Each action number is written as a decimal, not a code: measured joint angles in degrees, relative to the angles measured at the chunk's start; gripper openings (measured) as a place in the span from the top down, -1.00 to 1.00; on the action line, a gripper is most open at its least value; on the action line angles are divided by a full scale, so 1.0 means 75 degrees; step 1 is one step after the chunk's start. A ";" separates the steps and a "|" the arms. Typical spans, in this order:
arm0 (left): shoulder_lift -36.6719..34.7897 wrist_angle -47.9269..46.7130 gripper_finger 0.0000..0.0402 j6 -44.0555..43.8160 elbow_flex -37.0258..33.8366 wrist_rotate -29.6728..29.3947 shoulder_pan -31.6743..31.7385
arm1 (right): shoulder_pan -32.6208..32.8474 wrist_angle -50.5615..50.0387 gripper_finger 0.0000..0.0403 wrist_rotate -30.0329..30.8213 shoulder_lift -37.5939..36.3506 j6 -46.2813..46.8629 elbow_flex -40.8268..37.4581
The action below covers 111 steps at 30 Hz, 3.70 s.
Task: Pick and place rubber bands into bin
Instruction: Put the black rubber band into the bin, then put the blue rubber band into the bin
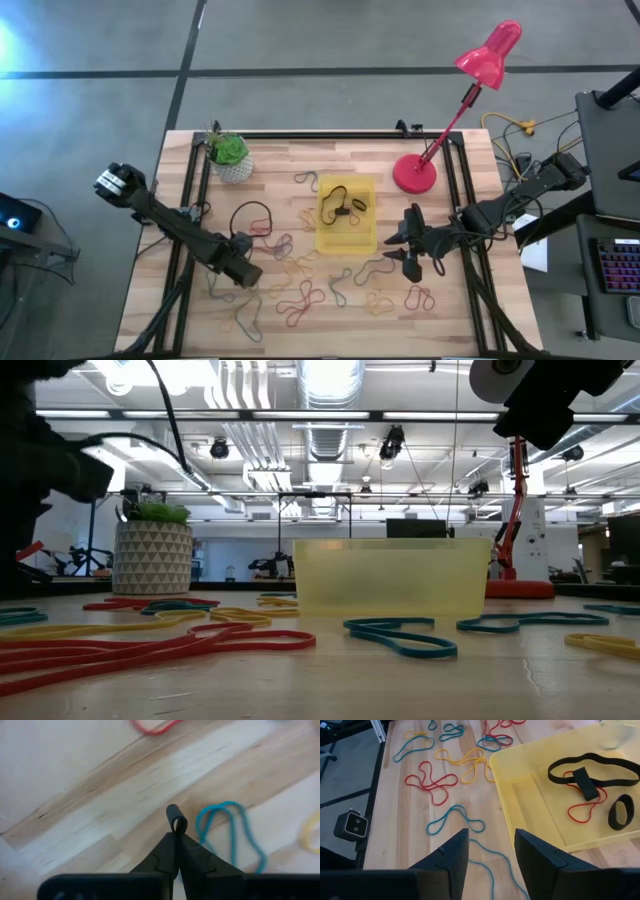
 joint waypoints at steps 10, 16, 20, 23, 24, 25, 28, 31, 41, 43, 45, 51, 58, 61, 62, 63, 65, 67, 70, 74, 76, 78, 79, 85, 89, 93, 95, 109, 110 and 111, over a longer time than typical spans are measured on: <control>-0.1195 0.0243 1.00 0.1271 0.0506 -0.2233 0.0263 | 0.0000 0.0043 0.30 0.0036 0.0003 0.0000 0.0000; -0.1478 0.2129 1.00 0.4161 0.0601 -0.3102 0.1009 | 0.0000 0.0273 0.32 0.0058 0.0006 -0.0001 0.0000; -0.1150 0.3631 1.00 0.5922 0.0593 -0.3088 0.1686 | -0.0001 0.0466 0.32 0.0058 0.0009 0.0000 0.0000; -0.0766 0.4535 1.00 0.6964 0.0617 -0.3023 0.2187 | 0.0000 0.0604 0.33 0.0058 0.0009 0.0003 0.0003; -0.0629 0.4815 1.00 0.7265 0.0635 -0.2930 0.2353 | 0.0000 0.0647 0.34 0.0058 0.0009 0.0038 0.0000; -0.0479 0.5147 1.00 0.7532 0.0653 -0.2801 0.2526 | 0.0000 0.0653 0.34 0.0058 0.0009 0.0109 0.0003; -0.0006 0.6023 1.00 0.8150 0.0710 -0.2232 0.3015 | 0.0000 0.0643 0.34 0.0057 0.0009 0.0338 0.0002; 0.0542 0.6775 1.00 0.8584 0.0783 -0.1661 0.3434 | 0.0000 0.0645 0.33 0.0057 0.0009 0.0490 0.0002; 0.2321 0.7213 1.00 0.9251 0.1822 -0.0270 0.4365 | 0.0003 0.0645 0.38 0.0055 0.0009 0.0830 0.0003; 0.2560 0.7238 1.00 0.9257 0.2058 -0.0245 0.4481 | 0.0003 0.0635 0.39 0.0055 0.0009 0.0933 0.0003; 0.2780 0.7234 0.99 0.9347 0.2303 -0.0211 0.4583 | 0.0003 0.0638 0.39 0.0055 0.0009 0.1004 0.0003; 0.3064 0.6567 0.79 0.9808 0.2854 0.0093 0.4789 | 0.0013 0.0597 0.37 0.0052 0.0006 0.1234 0.0003; 0.2875 0.6570 0.61 1.0060 0.2883 0.0187 0.4892 | 0.0215 0.0457 0.36 0.0052 0.0006 0.1428 -0.0032; 0.2706 0.6451 0.61 1.0072 0.2872 0.0575 0.4902 | 0.0504 -0.0302 0.36 0.0048 0.0000 0.2043 -0.0037; 0.2634 0.6342 0.61 1.0150 0.2869 0.0720 0.4900 | 0.0666 -0.0671 0.36 0.0049 0.0000 0.2359 -0.0039; 0.2556 0.6321 0.61 1.0219 0.2869 0.0850 0.4893 | 0.0858 -0.1063 0.37 0.0046 0.0000 0.2731 -0.0043; 0.2311 0.6069 0.61 1.0260 0.2853 0.0972 0.4886 | 0.1299 -0.1800 0.38 0.0047 0.0000 0.3500 -0.0052; 0.2050 0.5967 0.61 1.0261 0.2842 0.0996 0.4864 | 0.1757 -0.2405 0.39 0.0236 0.0002 0.4276 -0.0052; 0.1631 0.5926 0.60 1.0261 0.2754 0.0993 0.4845 | 0.2384 -0.3250 0.41 0.0858 0.0000 0.5454 -0.0052; 0.1056 0.5959 0.60 1.0214 0.2729 0.0996 0.4819 | 0.2765 -0.4173 0.41 0.1139 0.0001 0.6375 -0.0097; 0.0766 0.5947 0.60 1.0197 0.2706 0.1008 0.4776 | 0.2769 -0.4310 0.40 0.1029 0.0015 0.6182 -0.0183; 0.0456 0.5854 0.60 1.0197 0.2687 0.1031 0.4713 | 0.2766 -0.4292 0.39 0.0854 0.0017 0.5596 -0.0295; 0.0306 0.5750 0.60 1.0194 0.2679 0.1031 0.4683 | 0.2766 -0.4262 0.37 0.0763 0.0015 0.5281 -0.0363; -0.0449 0.5133 0.60 1.0181 0.2519 0.1021 0.4429 | 0.2759 -0.4209 0.24 0.0534 0.0017 0.4343 -0.0798; -0.0914 0.5090 0.60 0.9892 0.2128 0.0927 0.4224 | 0.2722 -0.4184 0.14 0.0507 0.0017 0.4308 -0.1061; -0.1243 0.5125 0.60 0.9552 0.1716 0.0715 0.4060 | 0.2585 -0.3783 0.08 0.0276 0.0017 0.4281 -0.1373; -0.1403 0.5259 0.60 0.9363 0.1461 0.0534 0.4000 | 0.2447 -0.3573 0.06 0.0089 0.0017 0.4283 -0.1536; -0.1672 0.6480 0.60 0.9436 0.1024 0.0436 0.3946 | 0.1856 -0.2744 0.07 0.0050 0.0022 0.4138 -0.1965; -0.1672 0.6522 0.60 0.9439 0.1024 0.0436 0.3945 | 0.1830 -0.2661 0.07 0.0050 0.0026 0.4137 -0.2009; -0.1672 0.6526 0.60 0.9439 0.1024 0.0433 0.3943 | 0.1813 -0.2557 0.07 0.0050 0.0029 0.4138 -0.2051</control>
